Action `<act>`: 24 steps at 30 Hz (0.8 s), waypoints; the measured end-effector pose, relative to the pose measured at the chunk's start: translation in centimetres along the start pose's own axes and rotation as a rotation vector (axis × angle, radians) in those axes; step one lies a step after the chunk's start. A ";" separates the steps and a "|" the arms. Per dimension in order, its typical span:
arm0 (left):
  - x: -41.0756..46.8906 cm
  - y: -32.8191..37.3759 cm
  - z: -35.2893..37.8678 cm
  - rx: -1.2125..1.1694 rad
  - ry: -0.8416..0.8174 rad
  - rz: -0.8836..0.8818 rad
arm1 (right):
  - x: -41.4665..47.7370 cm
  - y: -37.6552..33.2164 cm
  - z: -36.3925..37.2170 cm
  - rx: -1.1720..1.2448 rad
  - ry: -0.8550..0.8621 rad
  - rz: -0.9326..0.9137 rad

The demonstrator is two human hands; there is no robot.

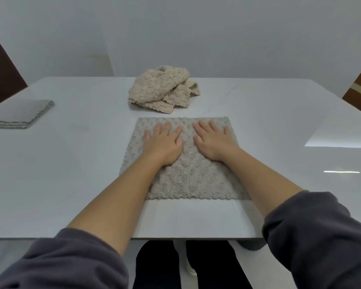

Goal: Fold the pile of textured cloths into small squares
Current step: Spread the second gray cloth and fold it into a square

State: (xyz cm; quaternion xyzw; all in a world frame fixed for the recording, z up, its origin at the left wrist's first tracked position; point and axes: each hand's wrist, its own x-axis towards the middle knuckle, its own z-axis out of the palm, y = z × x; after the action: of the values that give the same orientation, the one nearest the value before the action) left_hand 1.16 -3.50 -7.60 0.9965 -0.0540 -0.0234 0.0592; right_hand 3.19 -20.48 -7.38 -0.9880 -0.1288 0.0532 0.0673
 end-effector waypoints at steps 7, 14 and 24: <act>-1.1 -4.1 -0.1 -0.044 0.030 -0.250 | -1.4 3.5 -0.3 0.011 0.029 0.206; -4.0 -5.4 -0.4 -0.064 0.297 -0.178 | -4.3 4.0 -0.4 0.046 0.152 0.194; -12.5 -4.4 -1.8 -0.237 0.266 0.572 | -13.2 -0.7 -0.5 0.170 0.228 -0.375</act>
State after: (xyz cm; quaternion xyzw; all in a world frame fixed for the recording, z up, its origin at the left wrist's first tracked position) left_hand -10.72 2.40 -5.81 0.9216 -0.3200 0.1180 0.1853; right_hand -9.61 -23.29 -5.63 -0.9371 -0.2966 -0.0615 0.1733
